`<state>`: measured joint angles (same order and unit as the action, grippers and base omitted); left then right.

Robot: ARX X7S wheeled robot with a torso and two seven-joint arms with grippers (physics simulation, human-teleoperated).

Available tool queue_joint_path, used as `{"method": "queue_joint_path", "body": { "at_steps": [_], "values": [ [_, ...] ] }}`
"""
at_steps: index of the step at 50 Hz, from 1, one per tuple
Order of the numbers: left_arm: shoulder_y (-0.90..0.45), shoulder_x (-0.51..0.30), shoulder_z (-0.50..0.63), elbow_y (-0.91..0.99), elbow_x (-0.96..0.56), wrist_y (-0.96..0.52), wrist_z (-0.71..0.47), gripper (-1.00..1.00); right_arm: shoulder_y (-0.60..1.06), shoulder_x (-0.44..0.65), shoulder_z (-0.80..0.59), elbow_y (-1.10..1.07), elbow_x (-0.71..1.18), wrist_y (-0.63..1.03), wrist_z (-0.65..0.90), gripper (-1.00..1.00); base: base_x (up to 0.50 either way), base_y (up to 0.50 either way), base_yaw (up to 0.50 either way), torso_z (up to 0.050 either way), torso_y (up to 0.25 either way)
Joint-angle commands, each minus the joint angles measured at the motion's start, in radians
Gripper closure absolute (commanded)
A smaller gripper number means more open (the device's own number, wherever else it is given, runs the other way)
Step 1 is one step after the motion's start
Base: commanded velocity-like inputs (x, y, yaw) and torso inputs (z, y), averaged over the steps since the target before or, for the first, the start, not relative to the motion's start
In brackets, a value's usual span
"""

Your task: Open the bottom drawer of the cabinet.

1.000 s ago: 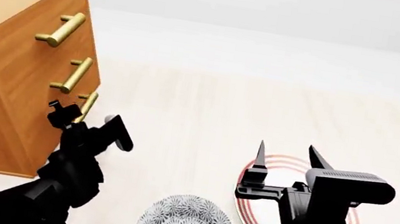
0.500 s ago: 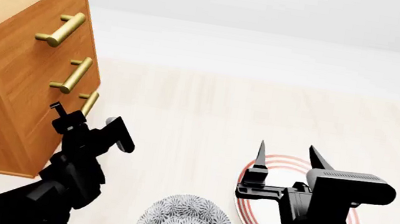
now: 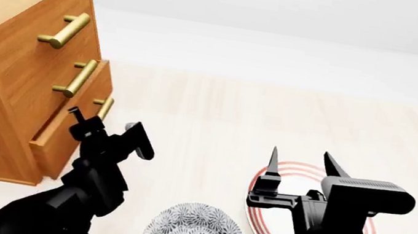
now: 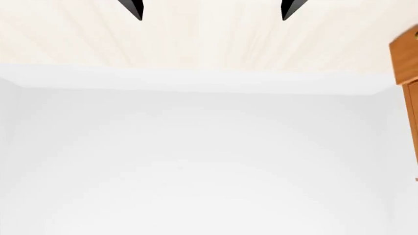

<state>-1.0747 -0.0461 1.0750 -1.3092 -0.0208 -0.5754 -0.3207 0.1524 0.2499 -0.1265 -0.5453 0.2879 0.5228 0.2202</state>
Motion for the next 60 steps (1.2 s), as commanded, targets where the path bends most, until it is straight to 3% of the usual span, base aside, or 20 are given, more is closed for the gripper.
{"method": "queue_joint_path", "body": {
  "at_steps": [1, 9, 17, 30, 60],
  "values": [
    [-0.035, 0.046, 0.189, 0.067, -0.148, -0.019, -0.04, 1.0, -0.006, 0.004, 0.0, -0.002, 0.006, -0.008, 0.004, -1.0, 0.0, 0.0, 0.0, 0.0, 0.0],
    [-0.057, 0.046, 0.334, 0.135, -0.302, -0.062, -0.08, 1.0, -0.01, 0.007, 0.002, 0.006, 0.011, -0.019, 0.003, -1.0, 0.0, 0.0, 0.0, 0.0, 0.0],
    [-0.074, 0.046, 0.409, 0.227, -0.392, -0.1, -0.112, 1.0, -0.014, 0.011, 0.003, 0.006, 0.015, -0.024, 0.005, -1.0, 0.0, 0.0, 0.0, 0.0, 0.0],
    [-0.09, 0.046, 0.447, 0.332, -0.46, -0.152, -0.143, 1.0, -0.013, 0.017, 0.002, 0.004, 0.022, -0.024, 0.009, -1.0, 0.0, 0.0, 0.0, 0.0, 0.0],
    [-0.106, 0.046, 0.461, 0.444, -0.462, -0.193, -0.162, 1.0, -0.022, 0.028, -0.001, 0.004, 0.034, -0.038, 0.02, -1.0, 0.0, 0.0, 0.0, 0.001, 0.003]
  ]
}}
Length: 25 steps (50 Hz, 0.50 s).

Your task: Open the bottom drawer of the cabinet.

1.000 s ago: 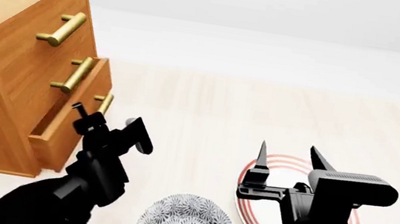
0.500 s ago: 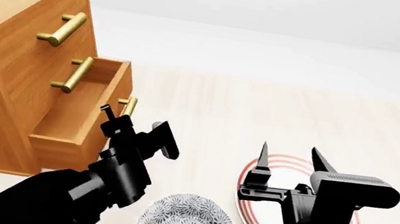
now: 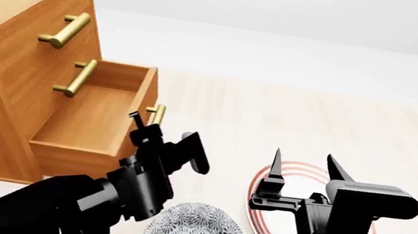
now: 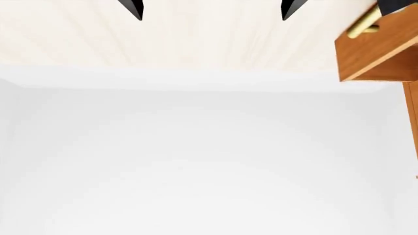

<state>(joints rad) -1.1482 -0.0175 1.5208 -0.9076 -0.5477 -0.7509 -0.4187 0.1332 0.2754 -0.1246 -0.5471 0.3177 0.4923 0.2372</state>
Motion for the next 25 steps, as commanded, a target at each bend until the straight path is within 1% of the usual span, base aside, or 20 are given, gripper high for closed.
{"method": "queue_joint_path", "body": {
  "at_steps": [1, 2, 3, 11, 20, 22, 25],
  "values": [
    [-0.033, 0.017, 0.015, 0.046, 0.067, -0.015, -0.065, 1.0, -0.002, 0.003, -0.003, 0.006, 0.004, -0.008, 0.004, -1.0, 0.0, 0.0, 0.0, 0.0, 0.012],
    [-0.036, 0.017, 0.013, 0.051, 0.065, -0.014, -0.066, 1.0, -0.003, 0.003, -0.004, 0.006, 0.005, -0.009, 0.004, -1.0, -0.02, 0.0, 0.0, 0.0, 0.0],
    [-0.041, 0.017, 0.007, 0.062, 0.062, -0.006, -0.069, -1.0, -0.003, 0.004, -0.003, 0.006, 0.005, -0.009, 0.004, -1.0, 0.0, 0.0, 0.0, 0.0, 0.01],
    [-0.065, -0.042, -0.017, 0.242, 0.03, -0.087, -0.116, -1.0, 0.0, 0.004, -0.007, 0.014, 0.007, -0.013, 0.007, -1.0, 0.0, 0.0, 0.0, 0.001, 0.0],
    [-0.086, -0.094, -0.051, 0.376, -0.007, -0.137, -0.139, -1.0, 0.005, 0.009, -0.012, 0.008, 0.011, -0.008, 0.012, -1.0, 0.0, 0.0, 0.0, 0.0, 0.0],
    [-0.097, -0.116, -0.09, 0.415, -0.03, -0.131, -0.146, -1.0, 0.006, 0.009, -0.011, 0.011, 0.013, -0.009, 0.012, -1.0, 0.0, 0.0, 0.0, 0.0, 0.0],
    [-0.118, -0.135, -0.143, 0.42, -0.051, -0.124, -0.163, -1.0, 0.005, 0.012, -0.011, 0.006, 0.014, -0.007, 0.014, -1.0, 0.0, 0.0, 0.0, 0.0, 0.0]
  ]
}}
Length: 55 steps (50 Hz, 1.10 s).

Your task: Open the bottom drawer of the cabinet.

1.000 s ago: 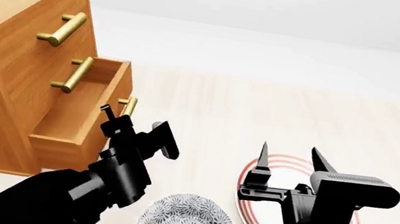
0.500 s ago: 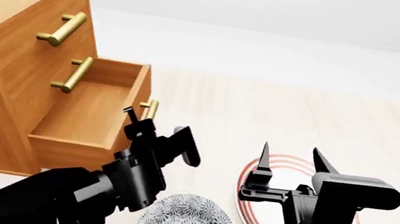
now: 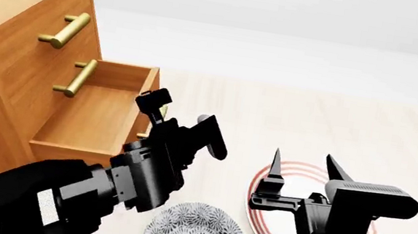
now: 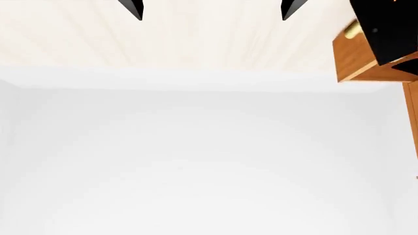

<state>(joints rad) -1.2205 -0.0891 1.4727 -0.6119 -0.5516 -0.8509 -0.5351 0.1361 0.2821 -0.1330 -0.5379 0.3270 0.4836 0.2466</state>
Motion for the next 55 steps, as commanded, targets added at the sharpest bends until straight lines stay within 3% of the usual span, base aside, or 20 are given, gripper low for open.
{"method": "queue_joint_path", "body": {
  "at_steps": [1, 9, 20, 30, 36, 41, 55],
  "values": [
    [-0.057, -0.07, -0.125, 0.116, -0.056, -0.013, -0.057, -1.0, 0.003, 0.006, -0.002, -0.005, 0.006, 0.002, 0.005, -1.0, 0.0, 0.0, 0.0, 0.0, 0.0],
    [-0.092, -0.082, -0.287, -0.005, -0.133, 0.096, -0.02, -1.0, 0.008, 0.008, -0.006, -0.005, 0.008, 0.004, 0.009, -1.0, 0.0, 0.0, 0.0, 0.0, 0.0],
    [-0.14, 0.007, -0.487, -0.419, -0.267, 0.269, 0.185, -1.0, 0.003, 0.01, -0.008, 0.0, 0.011, -0.006, 0.013, -1.0, 0.0, 0.0, 0.0, 0.0, 0.0],
    [-0.239, 0.06, -0.564, -0.618, -0.356, 0.151, 0.221, -1.0, 0.002, 0.012, -0.009, 0.006, 0.015, -0.012, 0.015, -1.0, 0.0, 0.0, 0.0, 0.0, 0.0],
    [-0.361, 0.069, -0.597, -0.69, -0.397, -0.035, 0.236, -1.0, 0.001, 0.015, -0.011, 0.004, 0.016, -0.012, 0.019, -1.0, 0.0, 0.0, 0.0, 0.0, 0.0],
    [-0.377, 0.076, -0.587, -0.695, -0.364, -0.101, 0.26, -1.0, 0.006, 0.016, -0.015, 0.001, 0.019, -0.009, 0.02, -1.0, 0.0, 0.0, 0.0, 0.0, 0.0],
    [-0.343, 0.086, -0.755, -0.696, -0.194, -0.158, 0.332, -1.0, 0.004, 0.023, -0.015, -0.008, 0.025, -0.007, 0.027, -1.0, 0.0, 0.0, 0.0, 0.0, 0.0]
  ]
}}
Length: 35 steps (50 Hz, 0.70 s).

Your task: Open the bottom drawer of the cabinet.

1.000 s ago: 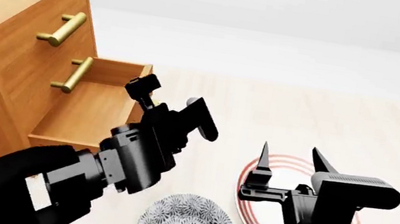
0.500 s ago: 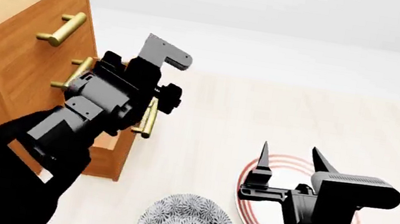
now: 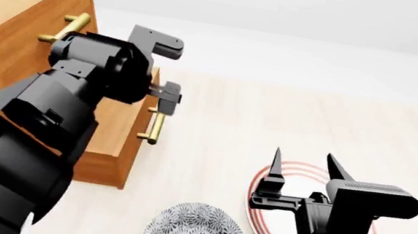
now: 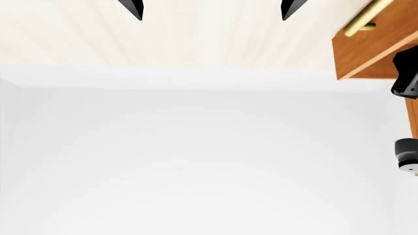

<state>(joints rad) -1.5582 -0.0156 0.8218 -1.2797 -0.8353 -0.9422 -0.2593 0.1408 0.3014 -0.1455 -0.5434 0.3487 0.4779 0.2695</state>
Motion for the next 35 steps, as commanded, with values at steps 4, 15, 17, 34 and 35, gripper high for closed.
{"method": "queue_joint_path", "body": {
  "at_steps": [4, 15, 17, 34, 35],
  "values": [
    [0.015, 0.014, -0.141, -0.028, 0.129, -0.076, 0.079, -1.0, -0.004, 0.004, -0.004, 0.001, 0.003, -0.008, 0.005, -1.0, 0.0, 0.0, 0.0, 0.0, 0.0],
    [0.061, 0.015, -0.219, -0.028, 0.207, -0.074, 0.089, -1.0, -0.01, 0.006, -0.003, 0.011, 0.007, -0.019, 0.007, -1.0, 0.0, 0.0, 0.0, 0.0, 0.0],
    [0.069, 0.015, -0.235, -0.029, 0.223, -0.075, 0.09, -1.0, -0.009, 0.006, -0.002, 0.01, 0.009, -0.017, 0.009, -1.0, 0.0, 0.0, 0.0, 0.0, 0.0],
    [0.107, 0.015, -0.292, -0.029, 0.286, -0.084, 0.112, -1.0, -0.005, 0.013, -0.006, 0.005, 0.014, -0.012, 0.018, -1.0, 0.0, 0.0, 0.0, 0.0, 0.0],
    [0.108, 0.015, -0.293, -0.029, 0.287, -0.083, 0.112, -1.0, -0.005, 0.013, -0.006, 0.005, 0.015, -0.012, 0.018, -1.0, 0.0, 0.0, 0.0, 0.0, 0.0]
  ]
}}
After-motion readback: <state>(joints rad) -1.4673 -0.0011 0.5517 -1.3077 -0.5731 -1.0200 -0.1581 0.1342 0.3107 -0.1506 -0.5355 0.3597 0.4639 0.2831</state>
